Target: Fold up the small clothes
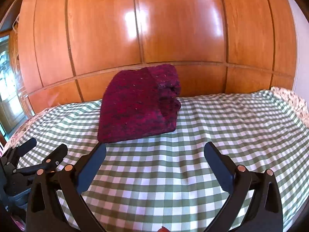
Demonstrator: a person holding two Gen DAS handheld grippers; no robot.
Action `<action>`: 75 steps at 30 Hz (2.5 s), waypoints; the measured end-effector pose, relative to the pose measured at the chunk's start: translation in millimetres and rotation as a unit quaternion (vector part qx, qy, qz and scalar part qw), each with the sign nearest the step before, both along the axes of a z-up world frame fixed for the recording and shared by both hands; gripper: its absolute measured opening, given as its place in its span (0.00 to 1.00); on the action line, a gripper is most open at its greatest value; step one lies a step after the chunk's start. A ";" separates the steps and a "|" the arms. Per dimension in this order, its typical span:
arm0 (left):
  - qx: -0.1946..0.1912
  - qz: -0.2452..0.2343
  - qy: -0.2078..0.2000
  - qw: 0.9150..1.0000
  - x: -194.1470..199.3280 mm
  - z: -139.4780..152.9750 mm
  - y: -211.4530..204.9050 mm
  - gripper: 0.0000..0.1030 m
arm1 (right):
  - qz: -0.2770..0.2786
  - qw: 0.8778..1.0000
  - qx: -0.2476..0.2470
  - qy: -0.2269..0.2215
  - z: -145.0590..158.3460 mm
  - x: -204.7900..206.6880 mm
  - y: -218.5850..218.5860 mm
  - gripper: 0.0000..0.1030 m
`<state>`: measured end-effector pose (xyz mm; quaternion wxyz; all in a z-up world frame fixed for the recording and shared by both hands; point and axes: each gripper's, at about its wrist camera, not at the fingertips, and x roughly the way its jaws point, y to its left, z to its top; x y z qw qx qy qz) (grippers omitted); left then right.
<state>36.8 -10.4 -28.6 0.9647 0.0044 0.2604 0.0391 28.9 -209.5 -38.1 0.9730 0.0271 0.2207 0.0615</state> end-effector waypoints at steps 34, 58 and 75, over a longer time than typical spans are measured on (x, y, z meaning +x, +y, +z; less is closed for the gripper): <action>0.000 0.021 0.019 1.000 -4.1 16.9 10.1 0.97 | -0.028 1.000 0.002 0.015 7.4 -8.2 -8.9 0.98; -0.012 0.017 0.027 0.999 -2.1 13.9 9.0 0.97 | -0.025 0.999 0.004 0.022 5.5 -6.4 -9.5 0.98; -0.016 0.000 0.019 1.000 -5.0 14.7 6.5 0.97 | -0.021 0.999 0.007 0.029 3.6 -5.5 -10.4 0.98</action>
